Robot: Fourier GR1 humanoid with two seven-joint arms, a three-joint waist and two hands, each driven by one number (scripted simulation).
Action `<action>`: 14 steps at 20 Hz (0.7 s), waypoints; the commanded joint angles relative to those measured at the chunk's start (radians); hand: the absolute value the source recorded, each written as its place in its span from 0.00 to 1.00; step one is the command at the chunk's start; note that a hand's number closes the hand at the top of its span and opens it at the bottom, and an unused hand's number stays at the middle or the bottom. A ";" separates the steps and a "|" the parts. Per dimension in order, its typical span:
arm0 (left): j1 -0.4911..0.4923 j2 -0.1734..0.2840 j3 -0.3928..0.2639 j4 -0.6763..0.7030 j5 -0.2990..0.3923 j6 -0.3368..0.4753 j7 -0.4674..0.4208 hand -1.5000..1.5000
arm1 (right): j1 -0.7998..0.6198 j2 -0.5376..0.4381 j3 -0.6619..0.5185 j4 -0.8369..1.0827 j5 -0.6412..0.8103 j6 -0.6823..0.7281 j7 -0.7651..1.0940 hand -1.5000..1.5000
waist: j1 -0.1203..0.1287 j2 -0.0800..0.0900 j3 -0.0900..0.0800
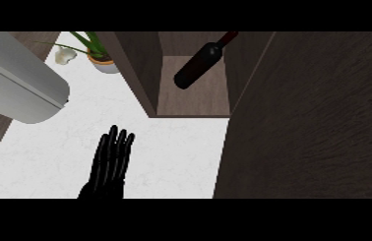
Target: Pick up the wine, place it into the cabinet and close the cabinet
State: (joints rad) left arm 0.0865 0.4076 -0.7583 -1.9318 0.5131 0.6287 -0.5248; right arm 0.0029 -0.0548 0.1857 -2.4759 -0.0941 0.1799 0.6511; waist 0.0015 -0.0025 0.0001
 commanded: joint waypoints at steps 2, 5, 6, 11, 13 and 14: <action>0.049 0.132 0.102 -0.104 0.060 -0.123 0.041 0.00 | -0.016 -0.005 0.048 -0.071 -0.019 0.012 0.045 1.00 | 0.002 0.001 0.000; 0.097 0.122 0.118 -0.085 0.063 -0.145 -0.002 0.00 | 0.083 -0.003 0.069 -0.099 -0.127 0.042 0.055 1.00 | -0.003 0.000 0.000; 0.057 0.112 0.166 -0.047 0.092 -0.151 0.018 0.00 | 0.052 -0.002 0.032 -0.070 -0.189 0.040 0.074 1.00 | -0.004 0.003 0.000; 0.149 0.149 0.219 -0.097 0.105 -0.172 -0.021 0.00 | 0.133 0.054 0.254 -0.106 -0.087 -0.009 0.119 1.00 | -0.002 -0.001 -0.001; 0.179 0.208 0.315 -0.112 0.171 -0.258 -0.042 0.00 | 0.099 0.054 0.231 -0.079 -0.143 -0.054 0.155 1.00 | 0.005 0.001 -0.001; 0.232 0.238 0.321 -0.203 0.173 -0.237 -0.022 0.00 | 0.125 0.055 0.249 -0.111 -0.137 -0.021 0.167 1.00 | 0.008 -0.002 0.000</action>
State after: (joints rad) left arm 0.2565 0.5923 -0.5184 -2.0635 0.6380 0.4296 -0.5498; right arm 0.0835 -0.0001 0.3891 -2.4779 -0.1229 0.1681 0.7554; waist 0.0051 -0.0033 -0.0002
